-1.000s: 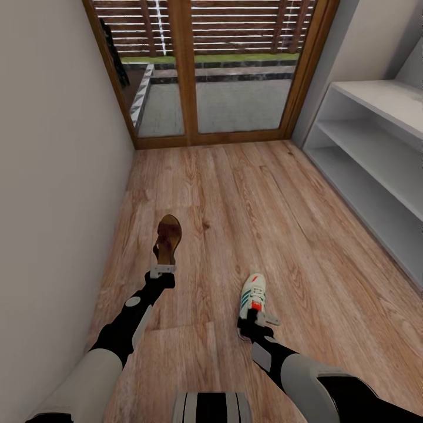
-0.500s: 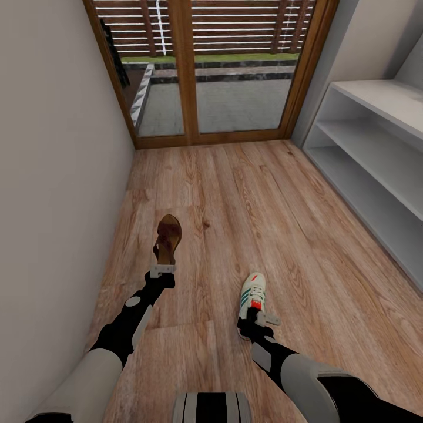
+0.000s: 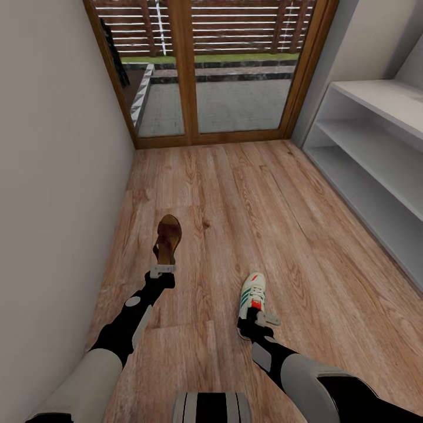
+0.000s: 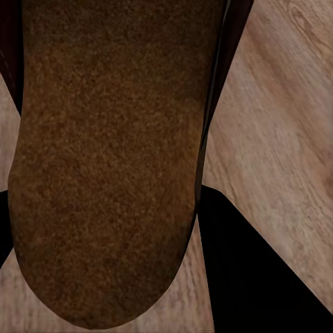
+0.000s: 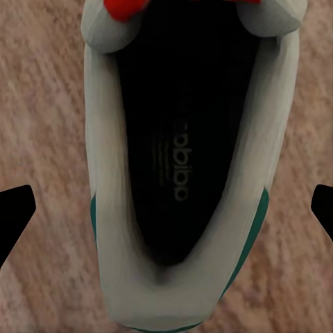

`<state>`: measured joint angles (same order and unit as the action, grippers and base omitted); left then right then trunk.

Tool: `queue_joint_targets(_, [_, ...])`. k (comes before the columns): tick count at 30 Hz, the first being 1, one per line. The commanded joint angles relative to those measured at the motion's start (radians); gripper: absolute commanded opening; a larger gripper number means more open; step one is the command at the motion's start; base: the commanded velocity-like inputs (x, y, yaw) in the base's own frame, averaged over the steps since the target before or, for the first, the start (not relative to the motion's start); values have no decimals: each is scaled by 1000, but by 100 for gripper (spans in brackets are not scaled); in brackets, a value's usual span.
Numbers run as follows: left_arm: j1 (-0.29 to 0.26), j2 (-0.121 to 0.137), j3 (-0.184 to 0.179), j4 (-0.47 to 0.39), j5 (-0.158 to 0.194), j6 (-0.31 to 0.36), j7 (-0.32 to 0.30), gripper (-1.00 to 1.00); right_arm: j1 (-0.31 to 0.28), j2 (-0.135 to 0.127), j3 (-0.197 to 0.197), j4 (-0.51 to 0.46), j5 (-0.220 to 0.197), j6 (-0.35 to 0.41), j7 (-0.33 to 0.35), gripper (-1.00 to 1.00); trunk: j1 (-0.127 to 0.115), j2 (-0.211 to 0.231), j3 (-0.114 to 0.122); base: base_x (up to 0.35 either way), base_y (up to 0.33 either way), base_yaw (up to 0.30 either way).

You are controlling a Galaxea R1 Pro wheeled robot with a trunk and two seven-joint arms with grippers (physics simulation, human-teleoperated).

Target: Pick up the two gym shoes and the two sandals from the corridor floor and place them onto the hallstand (shoe rack) in the corridor, making sure they are on the rack and not on the floor. Arrange them so the two gym shoes are next to each other and the two sandals are next to each other.

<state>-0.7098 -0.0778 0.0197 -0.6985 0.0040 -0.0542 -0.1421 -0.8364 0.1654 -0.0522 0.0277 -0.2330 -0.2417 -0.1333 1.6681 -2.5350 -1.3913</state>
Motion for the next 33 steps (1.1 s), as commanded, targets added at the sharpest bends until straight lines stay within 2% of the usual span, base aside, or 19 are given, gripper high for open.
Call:
queue_joint_targets(1, [0, 0, 3, 1, -3, -3, -5, -100, -1, 0, -5, 3, -2, -7, 0, 100, 0, 0, -1, 0, 0, 0])
queue_joint_targets(4, [0, 0, 2, 0, -3, -3, -5, -100, -1, 0, -5, 3, -2, -7, 0, 100, 1, -1, -12, 0, 0, 0])
queue_joint_targets(33, [0, 0, 4, -18, -3, -3, -5, -100, -1, 2, -3, 6, 1, -10, 1, 100, 1, -1, -12, 0, 0, 0])
